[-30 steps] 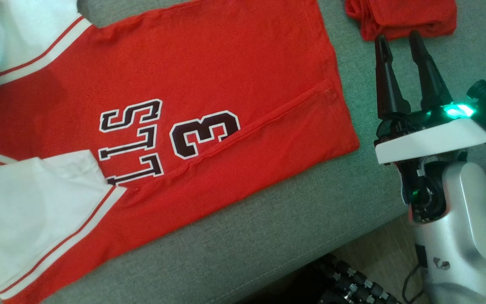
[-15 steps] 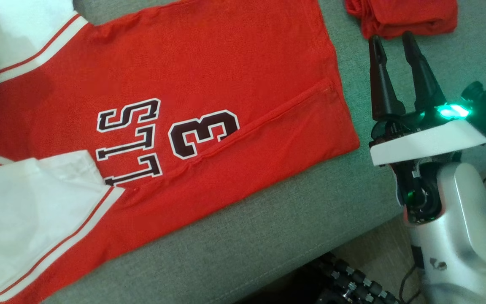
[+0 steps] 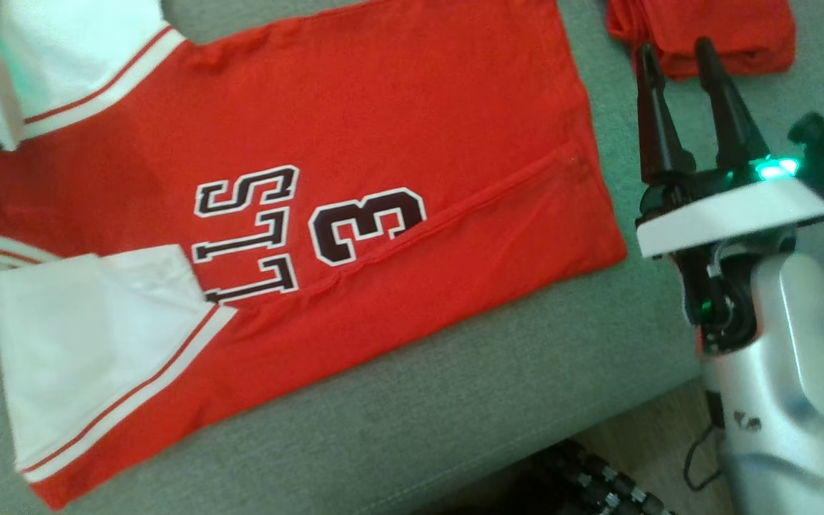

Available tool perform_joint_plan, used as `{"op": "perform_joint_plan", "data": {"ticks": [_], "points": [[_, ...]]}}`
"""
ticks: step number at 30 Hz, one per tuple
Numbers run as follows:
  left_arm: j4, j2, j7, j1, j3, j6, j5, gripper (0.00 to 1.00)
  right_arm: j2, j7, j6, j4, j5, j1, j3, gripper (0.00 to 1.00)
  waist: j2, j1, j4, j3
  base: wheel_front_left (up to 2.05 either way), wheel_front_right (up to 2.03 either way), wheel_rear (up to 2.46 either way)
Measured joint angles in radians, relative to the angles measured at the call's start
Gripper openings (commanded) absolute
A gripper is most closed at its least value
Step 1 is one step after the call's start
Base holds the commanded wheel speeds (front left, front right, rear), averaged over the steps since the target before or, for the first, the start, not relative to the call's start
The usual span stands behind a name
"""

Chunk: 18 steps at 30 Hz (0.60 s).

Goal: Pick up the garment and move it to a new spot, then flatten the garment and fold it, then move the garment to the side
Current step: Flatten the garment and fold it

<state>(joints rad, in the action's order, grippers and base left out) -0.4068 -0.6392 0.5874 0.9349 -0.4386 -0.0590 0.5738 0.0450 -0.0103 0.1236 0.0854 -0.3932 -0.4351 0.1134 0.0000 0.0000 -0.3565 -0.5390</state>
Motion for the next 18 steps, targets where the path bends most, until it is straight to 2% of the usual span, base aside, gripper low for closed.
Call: {"op": "perform_joint_plan", "data": {"ticks": [10, 18], "points": [[0.04, 0.107, -0.18, -0.011, -0.014, -0.022, 0.017, 0.0, 0.003, -0.232, 0.0, 0.159, 0.187, -0.181, -0.072, 1.0, 0.0, -0.0001, 0.11, 0.067, 0.0, 0.0, 0.0], [0.057, 0.167, -0.247, -0.028, -0.041, -0.03, 0.018, 0.0, 0.014, -0.374, 0.0, 0.358, 0.284, -0.355, -0.137, 1.0, 0.0, -0.0001, 0.21, 0.068, 0.0, 0.0, 0.0]]}}
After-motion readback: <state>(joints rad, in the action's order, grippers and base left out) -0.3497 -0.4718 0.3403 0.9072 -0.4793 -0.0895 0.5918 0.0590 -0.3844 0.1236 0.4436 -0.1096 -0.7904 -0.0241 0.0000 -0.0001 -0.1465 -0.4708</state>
